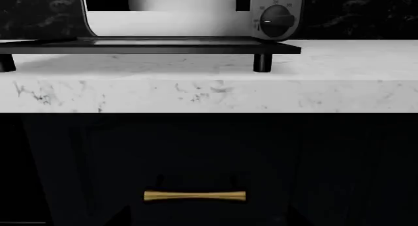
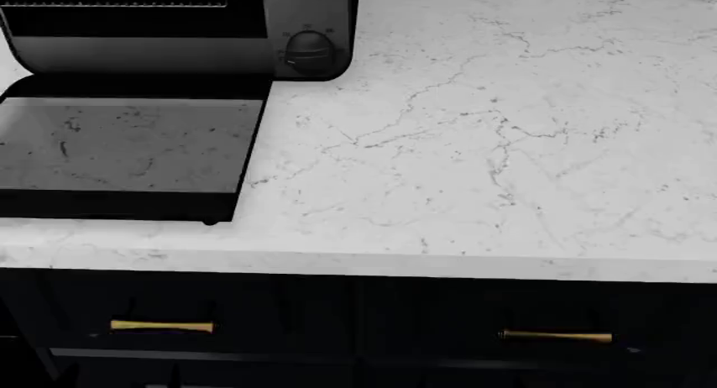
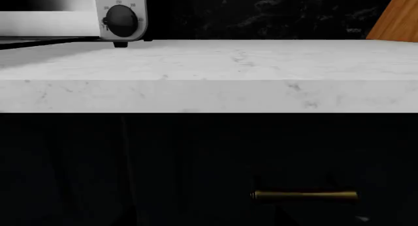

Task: Fully slide the toaster oven rack0 out.

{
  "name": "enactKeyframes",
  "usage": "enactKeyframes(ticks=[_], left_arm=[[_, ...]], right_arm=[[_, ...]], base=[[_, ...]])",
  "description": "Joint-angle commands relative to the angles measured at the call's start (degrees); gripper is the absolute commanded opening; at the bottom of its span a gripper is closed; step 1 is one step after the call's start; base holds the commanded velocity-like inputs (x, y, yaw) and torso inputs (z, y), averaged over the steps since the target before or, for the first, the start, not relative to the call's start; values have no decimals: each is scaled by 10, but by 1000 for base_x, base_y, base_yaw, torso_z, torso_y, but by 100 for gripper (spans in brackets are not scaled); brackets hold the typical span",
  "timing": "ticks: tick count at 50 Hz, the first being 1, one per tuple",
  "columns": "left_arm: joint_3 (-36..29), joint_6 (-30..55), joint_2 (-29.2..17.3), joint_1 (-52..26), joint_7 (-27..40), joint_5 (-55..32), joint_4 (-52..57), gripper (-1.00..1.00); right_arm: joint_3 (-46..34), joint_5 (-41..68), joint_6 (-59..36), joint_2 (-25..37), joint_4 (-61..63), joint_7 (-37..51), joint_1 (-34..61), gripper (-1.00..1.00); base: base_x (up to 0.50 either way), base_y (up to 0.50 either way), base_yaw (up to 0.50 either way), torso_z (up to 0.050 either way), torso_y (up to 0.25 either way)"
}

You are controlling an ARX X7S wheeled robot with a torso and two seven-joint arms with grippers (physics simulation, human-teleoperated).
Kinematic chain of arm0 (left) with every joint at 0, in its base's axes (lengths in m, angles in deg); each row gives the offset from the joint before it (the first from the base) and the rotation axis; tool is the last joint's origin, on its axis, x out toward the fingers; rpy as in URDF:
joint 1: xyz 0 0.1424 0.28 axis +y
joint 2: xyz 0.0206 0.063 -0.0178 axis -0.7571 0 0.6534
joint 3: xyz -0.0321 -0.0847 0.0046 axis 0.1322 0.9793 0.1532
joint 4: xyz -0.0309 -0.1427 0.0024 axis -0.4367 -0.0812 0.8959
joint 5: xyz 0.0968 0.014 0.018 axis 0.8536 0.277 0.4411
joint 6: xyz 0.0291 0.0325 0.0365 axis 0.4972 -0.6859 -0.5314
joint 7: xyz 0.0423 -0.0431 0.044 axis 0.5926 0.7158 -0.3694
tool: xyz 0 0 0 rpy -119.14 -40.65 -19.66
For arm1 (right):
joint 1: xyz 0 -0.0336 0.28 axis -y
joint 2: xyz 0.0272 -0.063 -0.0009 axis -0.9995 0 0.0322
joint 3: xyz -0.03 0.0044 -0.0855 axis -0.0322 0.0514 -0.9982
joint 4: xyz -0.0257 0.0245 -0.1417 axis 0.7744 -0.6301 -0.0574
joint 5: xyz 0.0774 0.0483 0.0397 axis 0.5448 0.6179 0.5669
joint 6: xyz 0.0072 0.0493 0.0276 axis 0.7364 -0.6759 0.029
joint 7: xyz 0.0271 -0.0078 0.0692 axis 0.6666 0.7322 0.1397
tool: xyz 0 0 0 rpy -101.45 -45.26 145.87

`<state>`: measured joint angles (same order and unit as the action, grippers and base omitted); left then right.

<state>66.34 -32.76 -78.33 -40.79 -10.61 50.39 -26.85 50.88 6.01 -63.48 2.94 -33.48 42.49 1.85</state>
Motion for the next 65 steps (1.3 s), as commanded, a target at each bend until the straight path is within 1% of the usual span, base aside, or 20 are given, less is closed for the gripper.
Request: enactKeyframes(ticks=[1,2,11,12,15,16,17,28,30,31,32,36,43,44,45,46,51,54,59,65], left_arm=[[-6,0,-6,0,6,-6,0,100],[-7,0,-5,1,7,-5,2,100],[-31,-3,-24,2,18,-23,-1,100],[-37,-26,-29,8,6,-29,-1,100],[-44,-21,-32,7,18,-18,0,100],[86,-86,-72,86,86,-67,-86,100],[0,0,-6,0,6,-6,0,100],[-35,14,-27,12,35,-6,22,100],[-37,23,-31,17,40,-5,42,100],[-44,7,-38,29,37,2,72,100],[-47,51,-41,34,42,14,117,100],[-57,130,-50,49,36,19,241,100],[-54,235,-67,40,28,10,380,100],[-52,269,-72,29,25,12,417,100],[-52,282,-74,24,24,12,431,100],[-66,287,-85,16,39,49,445,100],[-55,351,-89,-10,22,28,498,100],[-43,409,-92,-50,12,20,529,100],[-36,484,-99,-105,6,17,564,100],[-59,566,-113,-164,-5,27,599,100]], right_arm=[[-20,16,11,16,-14,19,4,100],[-28,4,-11,18,0,26,3,100],[-55,-1,-16,35,56,32,-19,100],[-55,1,-19,37,63,33,-21,100],[-59,-1,-21,41,75,37,-26,100],[86,86,86,0,86,4,-86,100],[0,5,0,5,0,7,0,100],[-31,34,-1,25,21,27,-16,100],[-35,34,9,29,31,28,-22,100],[-37,35,-16,33,59,29,-27,100],[-41,29,-28,38,97,32,-34,100],[-54,6,-113,60,208,34,-38,100],[-54,4,-238,82,338,28,-11,100],[-62,-6,-286,94,377,21,6,100],[-62,-1,-307,96,395,16,13,100],[-68,3,-347,104,426,4,28,100],[-57,32,-435,110,490,-16,71,100],[-53,31,-483,120,520,-19,104,100],[-46,30,-537,133,553,-22,143,100],[-30,47,-592,131,573,-30,177,100]], base=[[0,0,0,0,0],[0,0,0,0,0],[0,0,0,0,0],[0,0,0,0,0],[0,0,0,48,76],[0,0,0,0,0],[0,0,0,0,0],[0,0,0,-11,0],[0,0,0,-12,0],[0,0,0,25,0],[0,0,0,50,0],[0,0,0,50,0],[0,0,0,50,0],[0,0,0,50,0],[0,0,0,50,2],[0,0,0,50,0],[0,0,0,50,0],[0,0,0,50,0],[0,0,0,50,0],[0,0,0,50,0]])
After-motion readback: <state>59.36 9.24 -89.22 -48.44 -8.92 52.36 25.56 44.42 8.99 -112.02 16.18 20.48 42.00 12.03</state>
